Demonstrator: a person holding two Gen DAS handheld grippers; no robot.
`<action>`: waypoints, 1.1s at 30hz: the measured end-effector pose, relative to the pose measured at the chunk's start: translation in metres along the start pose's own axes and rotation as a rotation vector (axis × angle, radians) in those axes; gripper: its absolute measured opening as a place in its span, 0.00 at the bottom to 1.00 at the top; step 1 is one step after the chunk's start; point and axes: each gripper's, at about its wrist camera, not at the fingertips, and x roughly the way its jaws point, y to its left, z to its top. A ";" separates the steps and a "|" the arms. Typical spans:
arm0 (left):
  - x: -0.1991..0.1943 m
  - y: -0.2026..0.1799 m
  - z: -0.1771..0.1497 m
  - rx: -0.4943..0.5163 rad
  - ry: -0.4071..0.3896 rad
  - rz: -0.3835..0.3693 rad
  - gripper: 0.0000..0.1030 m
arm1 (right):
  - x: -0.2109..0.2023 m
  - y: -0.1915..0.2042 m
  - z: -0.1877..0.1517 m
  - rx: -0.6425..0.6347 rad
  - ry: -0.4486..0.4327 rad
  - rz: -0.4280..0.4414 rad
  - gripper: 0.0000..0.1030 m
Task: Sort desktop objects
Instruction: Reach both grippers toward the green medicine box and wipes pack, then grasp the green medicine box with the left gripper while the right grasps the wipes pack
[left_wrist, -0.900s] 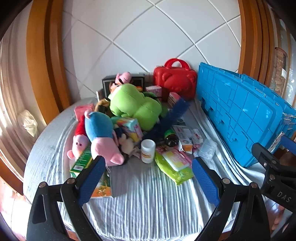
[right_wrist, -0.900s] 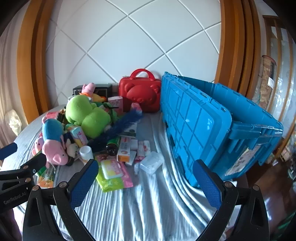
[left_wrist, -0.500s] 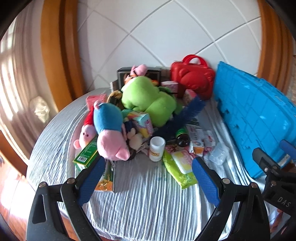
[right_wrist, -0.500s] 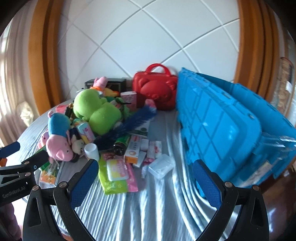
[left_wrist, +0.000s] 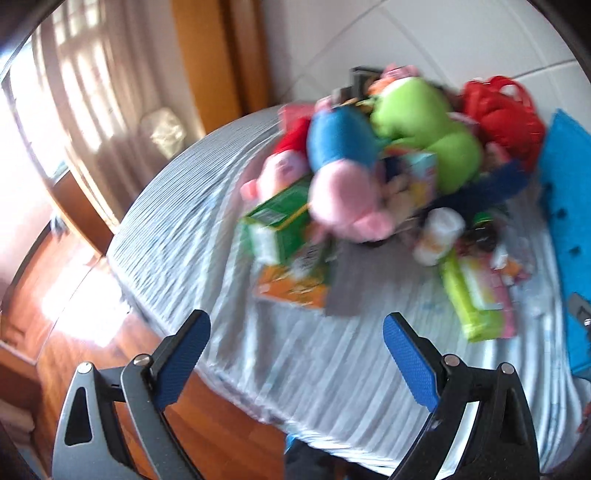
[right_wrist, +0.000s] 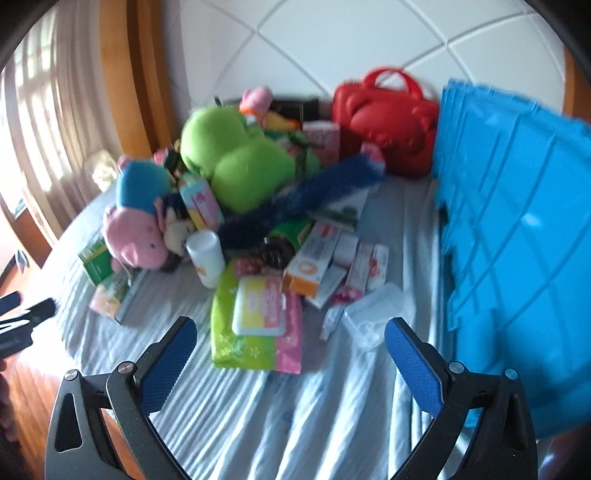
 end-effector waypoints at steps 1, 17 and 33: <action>0.008 0.012 -0.001 -0.008 0.012 0.016 0.93 | 0.006 -0.002 -0.002 0.007 0.018 0.003 1.00; 0.142 0.026 0.096 0.249 0.103 -0.105 0.92 | 0.060 0.005 -0.011 0.150 0.198 -0.154 1.00; 0.116 0.041 0.022 0.246 0.216 -0.233 0.56 | 0.104 0.053 -0.001 0.089 0.297 -0.095 1.00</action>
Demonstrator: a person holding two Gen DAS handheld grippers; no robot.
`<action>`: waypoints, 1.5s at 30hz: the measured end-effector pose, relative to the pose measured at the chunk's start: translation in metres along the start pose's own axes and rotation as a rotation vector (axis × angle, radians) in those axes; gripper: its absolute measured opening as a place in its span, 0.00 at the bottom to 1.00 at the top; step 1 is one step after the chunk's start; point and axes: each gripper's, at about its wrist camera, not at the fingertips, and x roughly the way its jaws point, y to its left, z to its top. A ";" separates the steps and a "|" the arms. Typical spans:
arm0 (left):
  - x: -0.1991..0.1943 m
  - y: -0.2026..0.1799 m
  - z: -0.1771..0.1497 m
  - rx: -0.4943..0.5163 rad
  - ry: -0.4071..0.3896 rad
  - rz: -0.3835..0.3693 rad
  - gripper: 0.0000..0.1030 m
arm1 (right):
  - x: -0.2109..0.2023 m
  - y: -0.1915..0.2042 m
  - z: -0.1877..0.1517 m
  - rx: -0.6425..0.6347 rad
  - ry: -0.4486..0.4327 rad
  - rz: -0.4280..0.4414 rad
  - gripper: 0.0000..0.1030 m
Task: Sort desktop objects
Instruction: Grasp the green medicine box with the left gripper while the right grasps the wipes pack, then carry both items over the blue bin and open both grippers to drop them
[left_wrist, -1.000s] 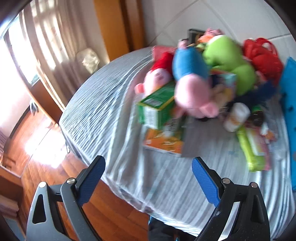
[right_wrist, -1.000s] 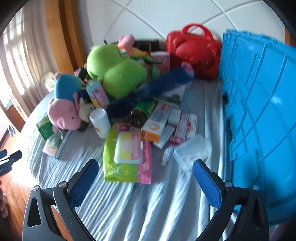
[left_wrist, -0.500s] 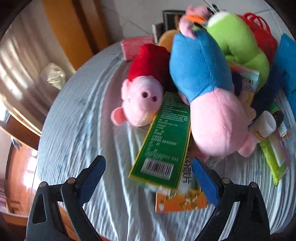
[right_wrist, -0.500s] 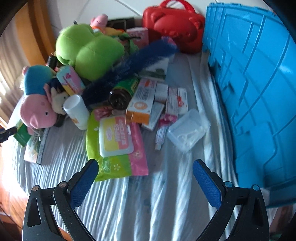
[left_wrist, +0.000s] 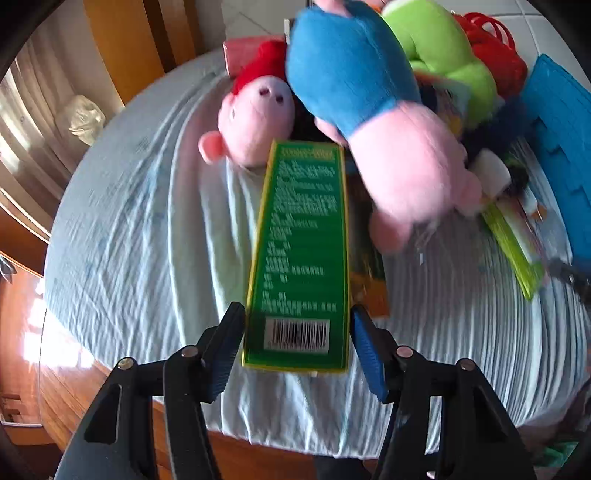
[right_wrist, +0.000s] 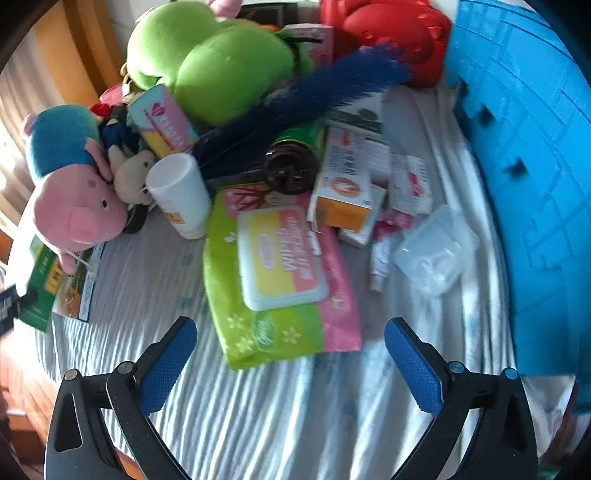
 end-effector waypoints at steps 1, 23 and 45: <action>0.000 -0.002 -0.002 0.010 -0.001 0.015 0.56 | 0.004 0.004 0.003 -0.015 0.010 0.001 1.00; -0.023 -0.008 0.015 -0.049 -0.036 0.095 0.51 | 0.087 0.023 0.036 -0.084 0.176 -0.066 1.00; -0.134 0.016 0.049 -0.077 -0.427 0.135 0.50 | -0.072 -0.008 0.027 0.013 -0.093 0.125 0.18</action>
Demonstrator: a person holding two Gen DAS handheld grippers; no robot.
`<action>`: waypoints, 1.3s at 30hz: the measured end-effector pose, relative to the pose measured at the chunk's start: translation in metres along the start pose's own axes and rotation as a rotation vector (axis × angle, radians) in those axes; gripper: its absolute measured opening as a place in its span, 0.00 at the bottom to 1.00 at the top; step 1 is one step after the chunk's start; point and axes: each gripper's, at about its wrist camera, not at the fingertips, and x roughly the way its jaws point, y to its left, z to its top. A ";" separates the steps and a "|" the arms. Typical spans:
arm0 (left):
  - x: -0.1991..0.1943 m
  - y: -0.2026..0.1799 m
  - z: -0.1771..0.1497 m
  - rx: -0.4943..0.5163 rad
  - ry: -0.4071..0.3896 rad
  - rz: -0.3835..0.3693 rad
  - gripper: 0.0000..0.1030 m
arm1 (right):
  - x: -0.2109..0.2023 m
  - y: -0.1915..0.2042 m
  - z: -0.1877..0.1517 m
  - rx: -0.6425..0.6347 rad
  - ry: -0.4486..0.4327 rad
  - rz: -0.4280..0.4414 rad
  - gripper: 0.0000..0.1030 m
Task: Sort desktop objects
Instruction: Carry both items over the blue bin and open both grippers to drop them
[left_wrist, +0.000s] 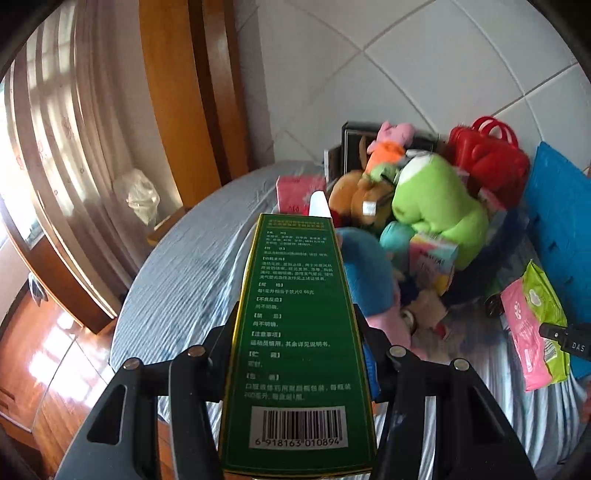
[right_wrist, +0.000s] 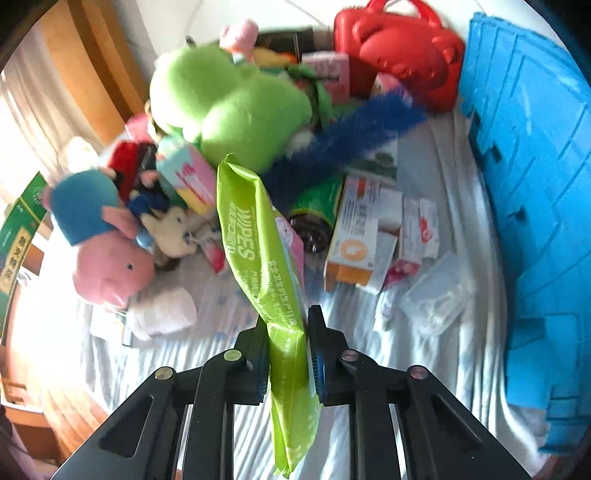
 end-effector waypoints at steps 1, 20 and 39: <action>-0.006 -0.003 0.003 0.004 -0.017 -0.009 0.50 | -0.011 -0.002 0.002 0.011 -0.021 0.013 0.18; -0.139 -0.321 0.131 0.250 -0.277 -0.599 0.50 | -0.280 -0.166 0.063 0.023 -0.500 -0.273 0.18; -0.089 -0.643 0.116 0.511 0.239 -0.566 0.51 | -0.208 -0.433 0.088 0.173 -0.035 -0.348 0.18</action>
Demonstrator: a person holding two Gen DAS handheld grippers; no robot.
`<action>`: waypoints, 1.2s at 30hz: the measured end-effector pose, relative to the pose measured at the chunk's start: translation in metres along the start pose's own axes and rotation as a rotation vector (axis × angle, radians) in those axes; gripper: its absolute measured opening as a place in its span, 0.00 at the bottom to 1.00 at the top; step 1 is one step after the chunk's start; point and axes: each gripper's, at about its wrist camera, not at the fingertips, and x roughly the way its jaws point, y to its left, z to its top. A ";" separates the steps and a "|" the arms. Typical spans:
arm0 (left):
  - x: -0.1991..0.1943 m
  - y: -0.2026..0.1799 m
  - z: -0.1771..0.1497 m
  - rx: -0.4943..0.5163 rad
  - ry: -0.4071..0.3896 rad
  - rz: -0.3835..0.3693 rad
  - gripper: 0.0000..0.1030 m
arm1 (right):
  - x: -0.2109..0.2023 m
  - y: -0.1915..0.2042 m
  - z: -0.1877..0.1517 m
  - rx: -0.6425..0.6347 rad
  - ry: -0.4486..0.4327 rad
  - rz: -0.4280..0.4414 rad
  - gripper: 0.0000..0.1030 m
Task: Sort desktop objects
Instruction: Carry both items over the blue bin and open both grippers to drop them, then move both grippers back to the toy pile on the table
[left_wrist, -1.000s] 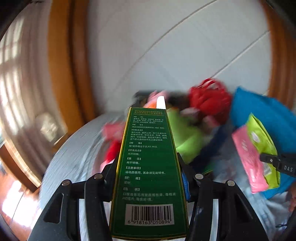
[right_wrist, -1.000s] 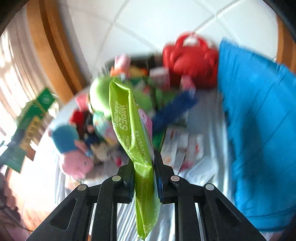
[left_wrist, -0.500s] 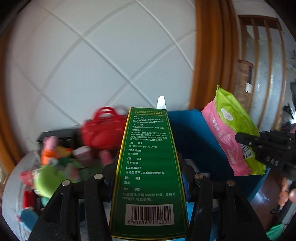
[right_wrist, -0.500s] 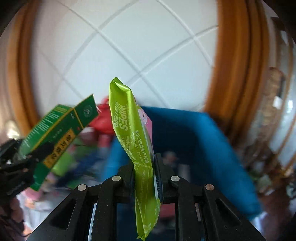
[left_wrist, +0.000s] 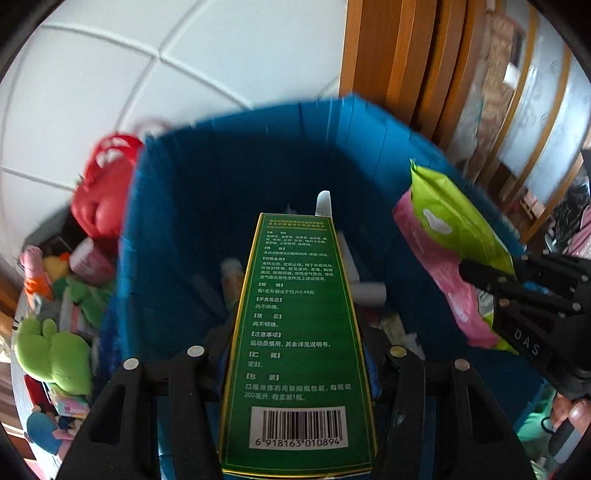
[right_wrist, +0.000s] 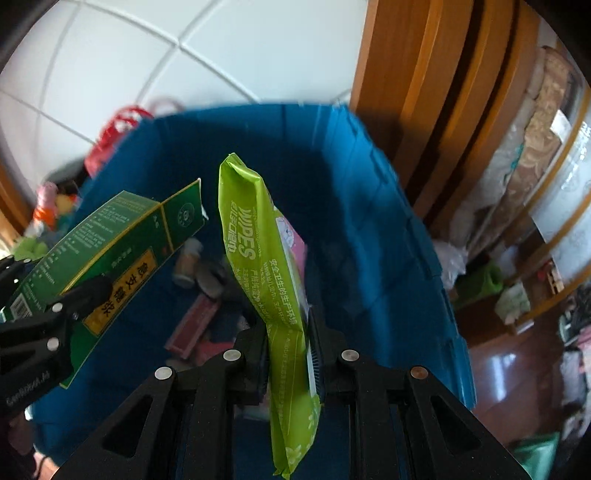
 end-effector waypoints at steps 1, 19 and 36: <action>0.006 0.000 -0.002 0.001 0.015 0.008 0.51 | 0.008 0.000 0.000 -0.008 0.020 -0.004 0.18; 0.015 -0.006 -0.008 -0.005 0.027 0.108 0.66 | 0.021 -0.012 0.000 -0.029 0.057 -0.026 0.79; -0.115 0.031 -0.076 -0.053 -0.304 0.143 0.76 | -0.081 0.023 -0.032 -0.054 -0.155 0.146 1.00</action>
